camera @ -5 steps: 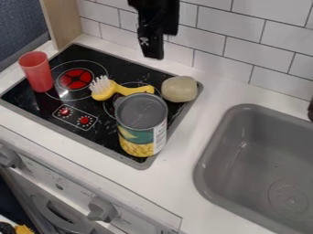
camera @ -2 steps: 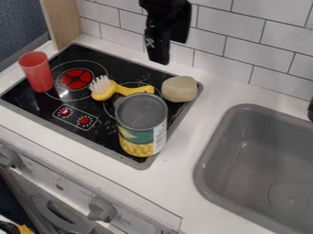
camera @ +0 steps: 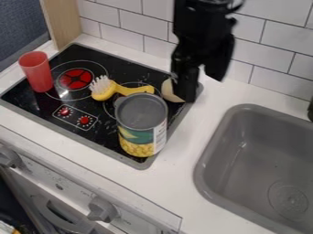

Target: Move the can to the middle of the stove

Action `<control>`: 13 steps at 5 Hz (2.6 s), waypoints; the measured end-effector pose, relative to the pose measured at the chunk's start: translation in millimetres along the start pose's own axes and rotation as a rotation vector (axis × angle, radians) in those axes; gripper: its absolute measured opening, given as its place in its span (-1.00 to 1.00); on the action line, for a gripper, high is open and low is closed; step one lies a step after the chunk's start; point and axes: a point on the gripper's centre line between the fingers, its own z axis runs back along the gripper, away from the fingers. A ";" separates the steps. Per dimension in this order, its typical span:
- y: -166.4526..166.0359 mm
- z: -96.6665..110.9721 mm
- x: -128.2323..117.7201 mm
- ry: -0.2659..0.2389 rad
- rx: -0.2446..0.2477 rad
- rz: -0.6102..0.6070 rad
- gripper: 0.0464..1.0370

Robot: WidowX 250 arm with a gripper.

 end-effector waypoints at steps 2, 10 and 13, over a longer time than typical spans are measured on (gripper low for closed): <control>51.1 -7.5 -17.4 -0.004 0.065 -0.078 0.93; 33.7 -60.8 58.8 0.092 -0.022 -0.027 0.93; 29.3 -74.8 115.8 0.075 0.007 0.104 0.93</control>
